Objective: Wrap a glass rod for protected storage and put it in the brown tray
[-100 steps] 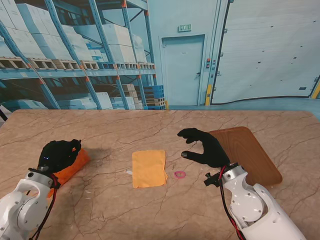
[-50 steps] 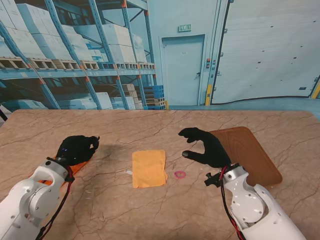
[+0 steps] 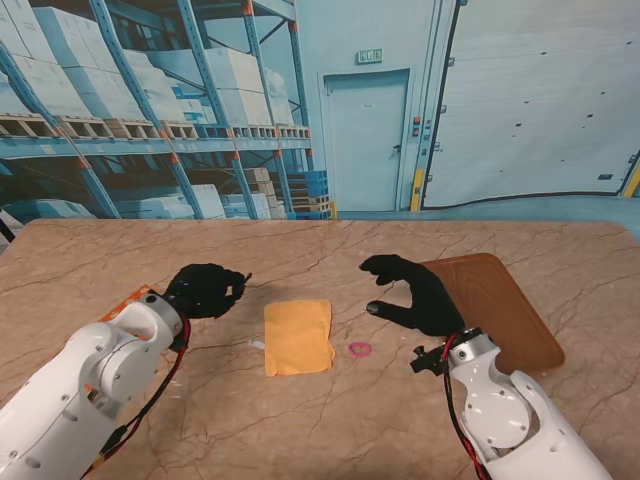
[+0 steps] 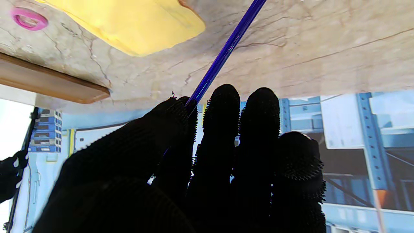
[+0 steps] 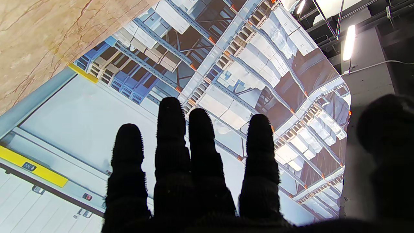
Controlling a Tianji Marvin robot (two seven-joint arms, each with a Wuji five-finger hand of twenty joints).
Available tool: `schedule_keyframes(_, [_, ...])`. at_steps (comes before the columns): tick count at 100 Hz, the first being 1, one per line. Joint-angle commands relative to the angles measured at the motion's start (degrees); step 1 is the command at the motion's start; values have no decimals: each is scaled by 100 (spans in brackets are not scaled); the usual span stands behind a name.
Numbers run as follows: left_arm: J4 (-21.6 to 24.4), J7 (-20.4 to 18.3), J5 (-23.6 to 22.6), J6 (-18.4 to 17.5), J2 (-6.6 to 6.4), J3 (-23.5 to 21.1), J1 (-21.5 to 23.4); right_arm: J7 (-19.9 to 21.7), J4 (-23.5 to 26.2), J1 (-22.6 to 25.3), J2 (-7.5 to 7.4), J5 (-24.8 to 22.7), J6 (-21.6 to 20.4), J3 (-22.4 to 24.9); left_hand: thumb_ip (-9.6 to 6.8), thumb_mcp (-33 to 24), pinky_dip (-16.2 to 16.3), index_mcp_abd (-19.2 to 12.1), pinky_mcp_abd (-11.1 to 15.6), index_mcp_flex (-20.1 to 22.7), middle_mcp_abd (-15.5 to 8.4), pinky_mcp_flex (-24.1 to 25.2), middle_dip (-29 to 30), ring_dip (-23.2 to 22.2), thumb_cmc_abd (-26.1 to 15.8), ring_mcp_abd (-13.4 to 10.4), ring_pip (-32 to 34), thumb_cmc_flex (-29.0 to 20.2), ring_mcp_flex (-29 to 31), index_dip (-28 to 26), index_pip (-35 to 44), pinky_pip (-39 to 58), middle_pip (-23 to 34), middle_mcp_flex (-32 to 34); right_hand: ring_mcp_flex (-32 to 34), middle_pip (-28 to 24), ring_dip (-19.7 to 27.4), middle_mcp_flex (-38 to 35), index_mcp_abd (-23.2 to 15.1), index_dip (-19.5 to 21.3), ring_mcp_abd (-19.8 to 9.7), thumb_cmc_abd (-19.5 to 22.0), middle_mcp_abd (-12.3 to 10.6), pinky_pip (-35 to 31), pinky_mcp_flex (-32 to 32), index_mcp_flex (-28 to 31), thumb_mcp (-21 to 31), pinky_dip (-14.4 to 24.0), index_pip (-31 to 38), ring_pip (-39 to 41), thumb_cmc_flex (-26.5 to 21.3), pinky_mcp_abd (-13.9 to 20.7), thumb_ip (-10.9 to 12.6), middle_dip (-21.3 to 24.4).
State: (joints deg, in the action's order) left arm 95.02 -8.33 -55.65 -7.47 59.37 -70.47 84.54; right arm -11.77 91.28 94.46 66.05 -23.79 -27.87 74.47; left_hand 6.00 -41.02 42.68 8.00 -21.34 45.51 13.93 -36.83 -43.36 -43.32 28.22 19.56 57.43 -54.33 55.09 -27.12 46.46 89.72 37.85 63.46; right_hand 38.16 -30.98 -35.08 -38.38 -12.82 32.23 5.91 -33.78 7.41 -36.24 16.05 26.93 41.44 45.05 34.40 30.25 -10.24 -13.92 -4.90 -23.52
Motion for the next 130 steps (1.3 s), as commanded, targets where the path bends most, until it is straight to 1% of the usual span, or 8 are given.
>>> schedule_keyframes(1, [28, -62, 72, 37, 53, 129, -119, -7, 45, 30, 27, 0, -5, -6, 35, -172, -39, 64, 16, -45, 165, -69, -82, -40, -22, -35, 141, -88, 52, -107, 400, 377, 230, -10, 4, -58, -67, -60, 0, -6, -33, 152, 9, -112, -21, 30, -3, 153, -61, 83, 82, 2, 143, -4])
schedule_keyframes(23, [-188, -433, 298, 271, 35, 798, -648, -7, 45, 30, 27, 0, -5, -6, 31, -170, -70, 98, 20, -66, 155, -68, -83, -33, -8, -42, 175, -84, 49, -95, 442, 392, 267, -20, 8, -56, -68, -54, 3, -4, -34, 153, 8, -109, -27, 32, -3, 152, -58, 85, 81, 3, 144, -4])
schedule_keyframes(63, [-607, -858, 657, 714, 40, 1872, -1500, -50, 90, 66, 40, 27, 2, 24, 13, -230, -97, 149, 36, -71, 167, -167, -69, -19, 29, -48, 267, -40, 108, -60, 527, 483, 343, 3, 5, -59, -68, -64, 2, -7, -32, 162, 1, -111, -24, 33, -2, 153, -63, 84, 78, 0, 145, -6])
schedule_keyframes(94, [-1001, -899, 1044, 1012, 109, 2733, -2094, -48, 136, 110, 39, 32, 3, 58, -71, -428, -145, 165, 40, -33, 145, -310, -6, 31, 143, -65, 388, 131, 209, 9, 668, 631, 471, 75, 5, -55, -68, -55, 2, -4, -31, 163, 10, -111, -22, 35, -3, 154, -62, 81, 82, 9, 145, -5])
schedule_keyframes(105, [-1130, -851, 1121, 1115, 146, 2996, -2270, -57, 143, 115, 41, 27, 0, 61, -68, -561, -176, 186, 15, 7, 139, -385, 36, 58, 210, -44, 461, 242, 269, 85, 733, 705, 540, 127, 7, -57, -68, -59, -2, -4, -35, 158, 3, -110, -24, 31, -6, 154, -64, 83, 88, 4, 144, -6])
schedule_keyframes(114, [-1245, -862, 1142, 1147, 163, 3231, -2442, -59, 147, 120, 41, 27, -3, 65, -67, -594, -185, 175, 14, 3, 108, -406, 45, 67, 210, -49, 482, 285, 278, 113, 757, 727, 565, 128, 9, -55, -69, -56, 0, -5, -34, 147, 8, -110, -25, 27, -5, 154, -66, 83, 84, 0, 144, -6])
schedule_keyframes(124, [-1404, -779, 1065, 1102, 185, 3472, -2613, -62, 153, 129, 42, 26, -10, 73, -52, -648, -205, 150, 78, -5, 81, -452, 72, 95, 220, -108, 511, 344, 321, 149, 827, 785, 611, 141, 8, -55, -69, -56, -1, -2, -34, 148, 10, -111, -23, 34, 0, 154, -61, 82, 88, 0, 144, -6])
schedule_keyframes(130, [-1464, -756, 1079, 1123, 200, 3573, -2674, -70, 158, 136, 43, 27, -14, 78, -51, -658, -213, 161, 81, -11, 90, -455, 75, 100, 228, -103, 517, 338, 320, 155, 840, 792, 623, 141, 5, -55, -69, -58, -2, -2, -37, 148, -1, -111, -23, 36, 1, 155, -60, 81, 92, 3, 143, -7])
